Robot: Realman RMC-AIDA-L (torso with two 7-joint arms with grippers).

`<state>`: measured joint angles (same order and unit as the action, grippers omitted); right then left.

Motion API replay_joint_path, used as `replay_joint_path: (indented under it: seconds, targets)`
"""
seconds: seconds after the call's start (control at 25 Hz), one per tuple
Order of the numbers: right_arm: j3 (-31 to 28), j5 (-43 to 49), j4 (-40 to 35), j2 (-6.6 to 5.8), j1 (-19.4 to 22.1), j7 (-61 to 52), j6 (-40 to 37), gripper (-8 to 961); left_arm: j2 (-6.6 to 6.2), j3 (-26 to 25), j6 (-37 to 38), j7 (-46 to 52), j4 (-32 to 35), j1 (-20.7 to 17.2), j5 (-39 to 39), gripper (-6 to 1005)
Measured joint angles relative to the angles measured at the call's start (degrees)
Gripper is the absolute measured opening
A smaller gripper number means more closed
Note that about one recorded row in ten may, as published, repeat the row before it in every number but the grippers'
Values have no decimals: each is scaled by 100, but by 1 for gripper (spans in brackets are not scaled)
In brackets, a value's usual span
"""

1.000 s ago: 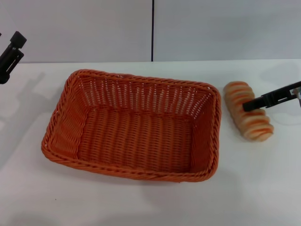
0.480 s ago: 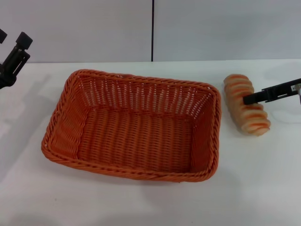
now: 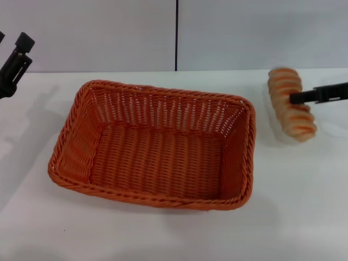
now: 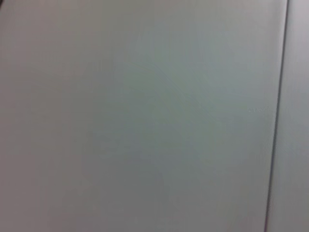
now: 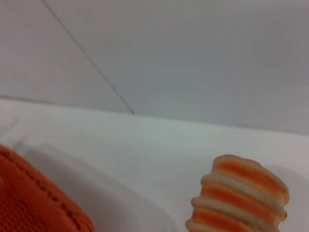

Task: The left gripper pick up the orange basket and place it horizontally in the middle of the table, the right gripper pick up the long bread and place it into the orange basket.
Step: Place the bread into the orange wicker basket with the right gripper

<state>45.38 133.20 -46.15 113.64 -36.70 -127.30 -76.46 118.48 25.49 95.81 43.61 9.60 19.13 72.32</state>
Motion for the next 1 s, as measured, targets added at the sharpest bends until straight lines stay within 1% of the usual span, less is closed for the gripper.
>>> replay_joint_path:
  seconds: [0.12, 0.16, 0.2, 0.24, 0.28, 0.32, 0.36, 0.4, 0.52, 0.56, 0.6, 0.64, 0.68, 0.76, 0.8, 0.84, 0.88, 0.92, 0.96, 1.0]
  targets:
    - [-121, -388, -279, 22, 199, -9, -15, 167, 0, -2, 28, -34, -89, -18, -81, 770]
    - [-228, -751, -431, 39, 334, 1, -13, 162, 0, -4, 34, -45, -106, -21, -88, 770]
    - [-228, -751, -431, 39, 334, 1, -13, 158, 0, -4, 34, -45, -106, -21, -88, 770]
    - [-285, -1313, -574, 44, 499, 82, -21, 153, 0, -19, 48, -62, -132, -34, -127, 770]
    - [-285, -1313, -574, 44, 499, 82, -21, 151, 0, -25, 57, -63, -135, -39, -137, 770]
    - [-288, -1622, -630, 45, 567, 133, -70, 150, 0, -29, 69, -63, -142, -44, -147, 770]
    - [-293, -2469, -739, 38, 729, 340, -320, 148, -1, -31, 72, -64, -148, -46, -148, 770]
    - [-293, -2469, -739, 38, 729, 340, -320, 146, -1, -31, 72, -64, -148, -46, -148, 770]
    - [-288, -3565, -811, 23, 825, 672, -786, 141, 0, -51, 82, -65, -202, -44, -157, 770]
    - [-288, -3565, -811, 23, 825, 672, -786, 140, 0, -51, 82, -65, -202, -44, -157, 770]
    - [-246, -4137, -820, 55, 827, 931, -1057, 138, -1, -57, 83, -66, -211, -41, -158, 770]
    - [-246, -4137, -820, 55, 827, 931, -1057, 136, -1, -57, 83, -66, -211, -41, -158, 770]
    - [-201, -4349, -811, 100, 791, 1086, -1216, 135, -1, -57, 83, -66, -211, -41, -158, 770]
    - [-134, -4495, -784, 203, 657, 1288, -1413, 133, -1, -57, 83, -66, -211, -41, -158, 770]
    - [7, -4500, -724, 296, 489, 1422, -1514, 132, -1, -70, 86, -67, -214, -35, -164, 770]
    - [7, -4500, -724, 296, 489, 1422, -1514, 132, -1, -70, 86, -67, -214, -35, -164, 770]
    - [262, -4494, -562, 334, 315, 1546, -1533, 131, 0, -71, 87, -69, -222, -31, -166, 770]
    - [415, -4494, -453, 340, 226, 1621, -1530, 131, 0, -71, 87, -69, -222, -31, -166, 770]
    - [415, -4494, -453, 340, 226, 1621, -1530, 130, 0, -71, 87, -69, -222, -31, -166, 770]
    - [739, -4490, -227, 347, 59, 1787, -1494, 129, 0, -71, 87, -69, -222, -31, -166, 770]
